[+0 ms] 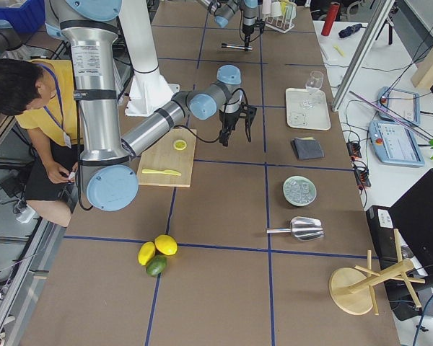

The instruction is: Squeeze lemon into cup

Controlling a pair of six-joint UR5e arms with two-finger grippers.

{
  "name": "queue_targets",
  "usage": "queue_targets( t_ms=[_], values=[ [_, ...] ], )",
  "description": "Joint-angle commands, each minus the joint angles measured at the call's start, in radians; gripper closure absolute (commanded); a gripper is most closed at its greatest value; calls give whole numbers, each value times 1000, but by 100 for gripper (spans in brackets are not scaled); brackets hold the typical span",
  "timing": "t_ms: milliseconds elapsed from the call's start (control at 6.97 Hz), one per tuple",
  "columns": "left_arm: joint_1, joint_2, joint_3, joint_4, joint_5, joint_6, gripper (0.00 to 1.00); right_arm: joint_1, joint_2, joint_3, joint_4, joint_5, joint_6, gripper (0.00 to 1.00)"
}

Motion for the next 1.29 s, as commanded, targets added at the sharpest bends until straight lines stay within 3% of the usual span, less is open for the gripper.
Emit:
queue_targets(
  t_ms=[0, 287, 574, 861, 1148],
  values=[
    [0, -1, -6, 0, 0, 1, 1, 0, 0, -2, 0, 1, -2, 0],
    [-3, 0, -22, 2, 3, 10, 0, 2, 0, 3, 0, 6, -3, 0],
    [-10, 75, -158, 3, 3, 80, 0, 70, -4, 6, -6, 17, -31, 0],
    [-145, 106, -179, 17, -12, 329, 0, 203, -90, -23, -12, 114, -281, 0],
    [-280, 118, -171, 44, -46, 482, 0, 348, -151, -116, -14, 174, -582, 0]
  ],
)
